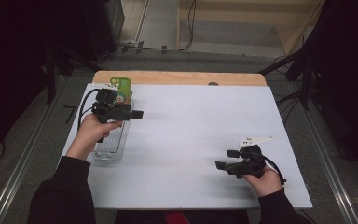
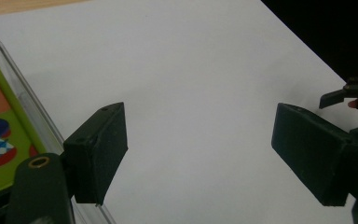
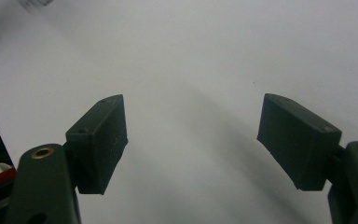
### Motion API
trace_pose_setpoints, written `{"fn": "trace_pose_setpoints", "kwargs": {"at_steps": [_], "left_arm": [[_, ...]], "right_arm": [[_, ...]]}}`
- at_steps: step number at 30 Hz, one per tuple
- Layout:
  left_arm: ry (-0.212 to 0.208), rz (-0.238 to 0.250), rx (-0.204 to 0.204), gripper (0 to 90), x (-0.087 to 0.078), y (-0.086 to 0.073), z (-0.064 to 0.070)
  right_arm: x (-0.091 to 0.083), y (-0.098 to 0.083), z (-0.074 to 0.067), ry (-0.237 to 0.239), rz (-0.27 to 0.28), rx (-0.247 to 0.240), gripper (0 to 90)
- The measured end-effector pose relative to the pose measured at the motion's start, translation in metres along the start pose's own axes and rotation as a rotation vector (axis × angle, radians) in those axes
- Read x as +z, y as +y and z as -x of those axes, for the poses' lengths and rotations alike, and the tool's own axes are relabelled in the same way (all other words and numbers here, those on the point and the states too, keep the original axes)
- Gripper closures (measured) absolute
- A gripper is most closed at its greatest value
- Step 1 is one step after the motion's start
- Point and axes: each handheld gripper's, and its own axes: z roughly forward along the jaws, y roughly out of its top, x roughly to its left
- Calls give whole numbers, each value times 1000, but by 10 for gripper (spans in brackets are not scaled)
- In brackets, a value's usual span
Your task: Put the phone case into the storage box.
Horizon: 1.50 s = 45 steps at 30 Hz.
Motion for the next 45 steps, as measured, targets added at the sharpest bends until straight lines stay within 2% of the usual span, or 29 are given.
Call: {"fn": "trace_pose_setpoints", "kwargs": {"at_steps": [10,15,24,33,40,45], "left_arm": [[-7,-2,39,186,4,-13,11],[-15,7,40,186,5,-20,18],[-15,-1,67,185,5,-31,27],[-17,28,74,185,3,-45,33],[-25,32,81,185,4,-55,39],[-24,39,99,185,4,-60,42]], "right_arm": [[-1,0,0,0,1,3,221],[-1,0,0,0,2,0,222],[0,-1,0,9,-2,-1,221],[-1,-1,0,23,0,7,222],[-2,-1,-1,25,-3,9,222],[-1,-1,-1,28,-5,7,222]]}}
